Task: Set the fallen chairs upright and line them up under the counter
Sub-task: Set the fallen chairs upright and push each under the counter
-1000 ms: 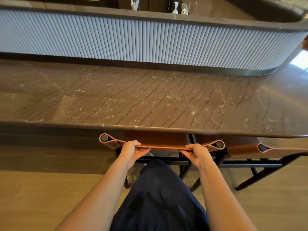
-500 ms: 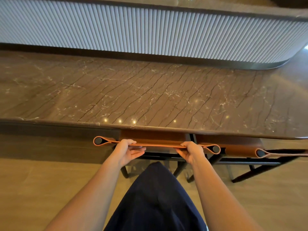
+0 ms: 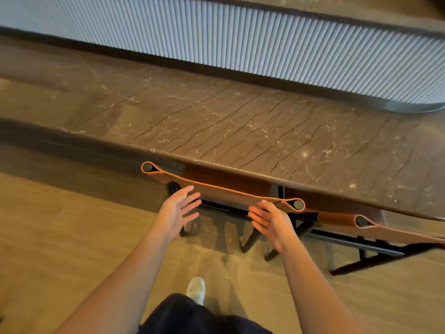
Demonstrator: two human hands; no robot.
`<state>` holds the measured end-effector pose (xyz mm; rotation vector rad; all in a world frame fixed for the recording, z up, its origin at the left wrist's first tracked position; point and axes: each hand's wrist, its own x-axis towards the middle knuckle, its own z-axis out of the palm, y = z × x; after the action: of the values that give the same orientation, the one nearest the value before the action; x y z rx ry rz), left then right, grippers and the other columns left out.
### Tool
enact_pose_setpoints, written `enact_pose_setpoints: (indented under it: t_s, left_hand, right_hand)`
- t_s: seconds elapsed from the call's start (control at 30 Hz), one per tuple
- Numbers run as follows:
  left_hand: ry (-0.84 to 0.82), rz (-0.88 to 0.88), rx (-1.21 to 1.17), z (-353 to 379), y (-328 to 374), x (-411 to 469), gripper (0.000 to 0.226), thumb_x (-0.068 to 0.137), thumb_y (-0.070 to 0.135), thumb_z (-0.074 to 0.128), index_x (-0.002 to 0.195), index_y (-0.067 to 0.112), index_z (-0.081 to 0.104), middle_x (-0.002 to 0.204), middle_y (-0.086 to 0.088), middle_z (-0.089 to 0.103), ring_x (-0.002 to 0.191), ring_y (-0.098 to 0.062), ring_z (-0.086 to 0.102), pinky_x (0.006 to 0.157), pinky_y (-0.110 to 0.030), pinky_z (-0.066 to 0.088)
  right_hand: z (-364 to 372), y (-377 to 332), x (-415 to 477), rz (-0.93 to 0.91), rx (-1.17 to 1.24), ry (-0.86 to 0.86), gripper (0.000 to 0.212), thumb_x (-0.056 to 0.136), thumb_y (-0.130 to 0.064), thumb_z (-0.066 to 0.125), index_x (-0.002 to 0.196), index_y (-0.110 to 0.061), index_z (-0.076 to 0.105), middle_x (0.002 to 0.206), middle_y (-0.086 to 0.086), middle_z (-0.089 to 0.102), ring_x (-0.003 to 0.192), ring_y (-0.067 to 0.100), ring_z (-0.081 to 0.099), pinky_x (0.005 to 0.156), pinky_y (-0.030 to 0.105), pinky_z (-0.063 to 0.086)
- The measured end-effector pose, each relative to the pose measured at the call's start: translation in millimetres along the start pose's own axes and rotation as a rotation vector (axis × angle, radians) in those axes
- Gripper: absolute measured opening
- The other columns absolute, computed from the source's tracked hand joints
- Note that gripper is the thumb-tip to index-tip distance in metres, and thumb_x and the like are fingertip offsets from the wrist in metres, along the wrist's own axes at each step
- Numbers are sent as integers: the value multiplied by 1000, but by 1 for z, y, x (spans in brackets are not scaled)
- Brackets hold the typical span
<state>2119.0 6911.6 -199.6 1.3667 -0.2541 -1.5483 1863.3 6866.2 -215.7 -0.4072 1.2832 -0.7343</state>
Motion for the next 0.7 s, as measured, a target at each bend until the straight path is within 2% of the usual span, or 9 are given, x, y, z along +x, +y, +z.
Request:
enact_pose_setpoints:
  t_s: [0.13,0.3,0.53,0.7]
  left_hand:
    - [44,143,-32,5,-20,-46,29,100,25,42,122,17,59,125,-9,64,115,-24,60,101,-45,43]
    - [119,296,-217,5,-50,-109,28,99,24,42,116,15,62,116,-9,69,110,-23,65,95,-41,47]
    - [234,407,-330,-18,-102,-209,29,97,23,43,118,14,61,118,-8,68,113,-25,63,92,-39,47]
    - [403,507,-374,-61,-137,-302,32,97,19,42,126,14,55,119,-5,64,105,-20,63,92,-35,46]
  right_hand:
    - [-7,-6,-28,-51,-108,-114,24,96,-31,52,113,-20,66,106,7,74,98,17,70,77,31,52]
    - [-7,-6,-70,-96,-213,-270,28,99,-32,46,113,-22,67,105,3,74,102,15,68,87,33,51]
    - [3,36,-136,-32,-346,-406,27,98,-29,49,115,-20,67,105,6,74,104,18,67,89,34,50]
    - [25,95,-193,25,-494,-499,26,99,-24,46,112,-13,65,114,12,69,106,22,65,84,30,50]
